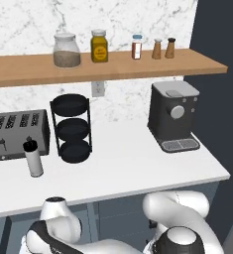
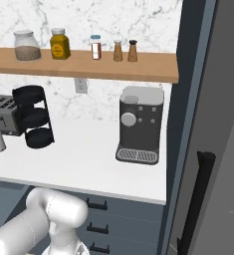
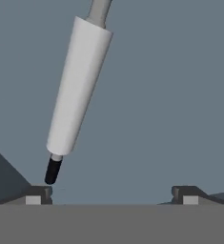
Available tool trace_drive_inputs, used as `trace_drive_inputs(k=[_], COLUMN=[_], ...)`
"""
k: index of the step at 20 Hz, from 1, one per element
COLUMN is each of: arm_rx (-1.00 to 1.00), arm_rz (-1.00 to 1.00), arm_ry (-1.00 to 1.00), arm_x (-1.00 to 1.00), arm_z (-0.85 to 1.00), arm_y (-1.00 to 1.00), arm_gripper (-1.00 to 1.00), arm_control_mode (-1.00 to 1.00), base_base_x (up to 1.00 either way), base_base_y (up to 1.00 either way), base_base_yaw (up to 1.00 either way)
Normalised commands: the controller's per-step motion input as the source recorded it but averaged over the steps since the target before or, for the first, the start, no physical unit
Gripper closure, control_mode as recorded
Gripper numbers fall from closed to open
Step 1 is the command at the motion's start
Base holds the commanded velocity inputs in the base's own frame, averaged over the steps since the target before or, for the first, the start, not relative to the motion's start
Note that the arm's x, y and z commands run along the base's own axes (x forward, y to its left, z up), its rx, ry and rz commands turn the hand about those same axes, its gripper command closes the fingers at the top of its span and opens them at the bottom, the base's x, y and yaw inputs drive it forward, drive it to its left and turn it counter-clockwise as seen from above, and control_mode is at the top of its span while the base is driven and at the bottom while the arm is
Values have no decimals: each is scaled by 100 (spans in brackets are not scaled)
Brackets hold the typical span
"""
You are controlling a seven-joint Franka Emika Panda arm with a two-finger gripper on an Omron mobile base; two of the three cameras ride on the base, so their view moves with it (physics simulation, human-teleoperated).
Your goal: Pick the rolling pin from the drawer and place it on the counter.
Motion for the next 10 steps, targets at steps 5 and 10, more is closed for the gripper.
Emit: trace_drive_inputs(k=[5, 10], arm_rx=[-17, -16], arm_rz=[0, 0], arm_ry=[-13, -13], arm_x=[0, 2], arm_z=[-3, -3], arm_y=[8, 16], arm_gripper=[-100, -100], arm_control_mode=[-100, -100], base_base_x=[0, 0], base_base_y=[0, 0], base_base_yaw=[0, 0])
